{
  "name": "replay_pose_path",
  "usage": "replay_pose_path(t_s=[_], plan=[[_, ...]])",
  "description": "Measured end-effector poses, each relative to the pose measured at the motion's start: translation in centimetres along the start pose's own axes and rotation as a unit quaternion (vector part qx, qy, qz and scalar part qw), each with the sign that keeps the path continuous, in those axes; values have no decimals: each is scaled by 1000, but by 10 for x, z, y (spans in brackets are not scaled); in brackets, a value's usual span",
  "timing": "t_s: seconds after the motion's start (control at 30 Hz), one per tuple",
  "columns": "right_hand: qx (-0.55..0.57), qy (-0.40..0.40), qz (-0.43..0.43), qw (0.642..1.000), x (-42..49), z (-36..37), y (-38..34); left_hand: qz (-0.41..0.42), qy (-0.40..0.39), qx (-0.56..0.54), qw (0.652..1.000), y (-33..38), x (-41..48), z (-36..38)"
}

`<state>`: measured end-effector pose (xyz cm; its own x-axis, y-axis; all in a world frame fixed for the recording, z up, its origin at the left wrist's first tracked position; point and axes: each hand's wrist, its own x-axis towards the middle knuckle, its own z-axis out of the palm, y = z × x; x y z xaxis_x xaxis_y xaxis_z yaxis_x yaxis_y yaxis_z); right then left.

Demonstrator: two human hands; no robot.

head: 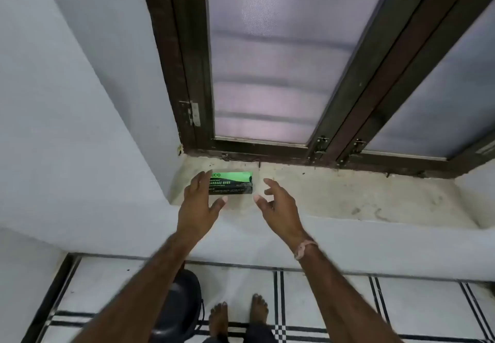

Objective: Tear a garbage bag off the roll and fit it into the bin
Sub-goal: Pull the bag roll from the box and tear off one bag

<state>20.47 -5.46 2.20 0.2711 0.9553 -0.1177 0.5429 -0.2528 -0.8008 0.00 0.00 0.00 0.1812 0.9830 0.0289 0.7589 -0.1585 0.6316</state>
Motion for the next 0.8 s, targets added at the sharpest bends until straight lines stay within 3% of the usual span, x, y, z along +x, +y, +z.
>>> replay_pose_path(t_s=[0.27, 0.33, 0.53, 0.7, 0.73, 0.8], plan=[[-46, -116, -26, 992, 65, 9, 17, -32, -38, -25, 998, -7, 36, 16], [-31, -113, -40, 992, 73, 11, 23, -34, -41, -29, 998, -10, 38, 15], [155, -134, -24, 978, 70, -20, 18, -36, -15, -200, 979, 0, 24, 3], [353, -171, -17, 920, 68, -49, 10, -50, 16, -290, 956, 15, 20, -11], [366, -164, -9, 916, 69, -51, 9, -51, 15, -300, 952, 18, 19, -14], [301, -99, -27, 948, 72, -51, 11, -53, 13, -316, 947, 23, 19, -18]])
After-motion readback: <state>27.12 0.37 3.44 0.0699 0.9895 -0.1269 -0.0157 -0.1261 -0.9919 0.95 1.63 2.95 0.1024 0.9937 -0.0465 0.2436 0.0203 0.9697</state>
